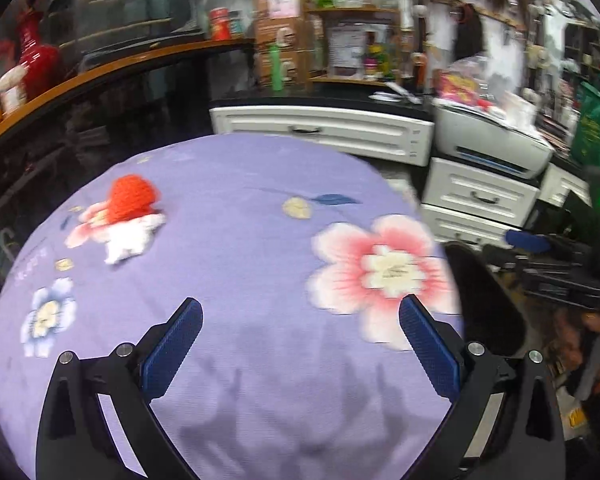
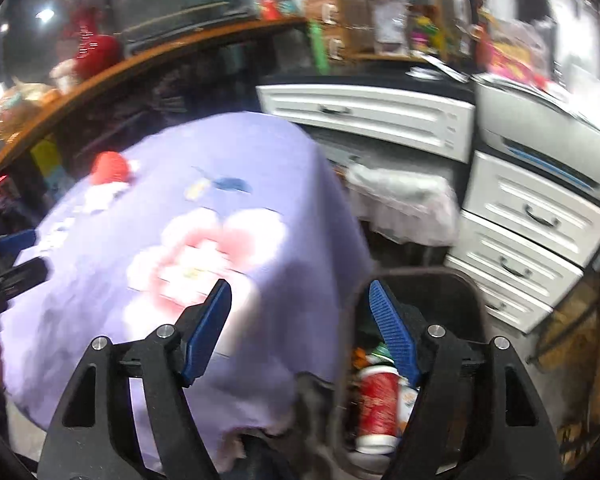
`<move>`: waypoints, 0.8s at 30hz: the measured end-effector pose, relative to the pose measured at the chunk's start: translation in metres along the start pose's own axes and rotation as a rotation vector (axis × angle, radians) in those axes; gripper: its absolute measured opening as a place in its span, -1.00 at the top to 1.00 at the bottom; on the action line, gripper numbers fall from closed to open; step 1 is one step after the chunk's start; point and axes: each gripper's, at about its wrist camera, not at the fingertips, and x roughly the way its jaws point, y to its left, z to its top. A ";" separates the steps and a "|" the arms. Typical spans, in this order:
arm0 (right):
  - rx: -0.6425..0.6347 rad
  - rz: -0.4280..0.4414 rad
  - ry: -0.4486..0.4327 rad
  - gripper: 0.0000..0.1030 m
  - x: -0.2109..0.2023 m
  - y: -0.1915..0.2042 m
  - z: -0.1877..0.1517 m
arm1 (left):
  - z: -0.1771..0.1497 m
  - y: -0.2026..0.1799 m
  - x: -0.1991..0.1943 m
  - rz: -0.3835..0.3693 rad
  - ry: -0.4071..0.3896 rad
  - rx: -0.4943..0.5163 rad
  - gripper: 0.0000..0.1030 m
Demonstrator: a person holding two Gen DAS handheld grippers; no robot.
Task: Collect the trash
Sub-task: 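Return both tools to the table over the remaining trash, then grasp the white tissue with the left gripper and lift it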
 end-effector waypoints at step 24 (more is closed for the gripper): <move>-0.210 0.167 0.043 -0.39 0.025 0.138 0.032 | 0.049 0.179 0.113 0.112 0.181 -0.246 -0.82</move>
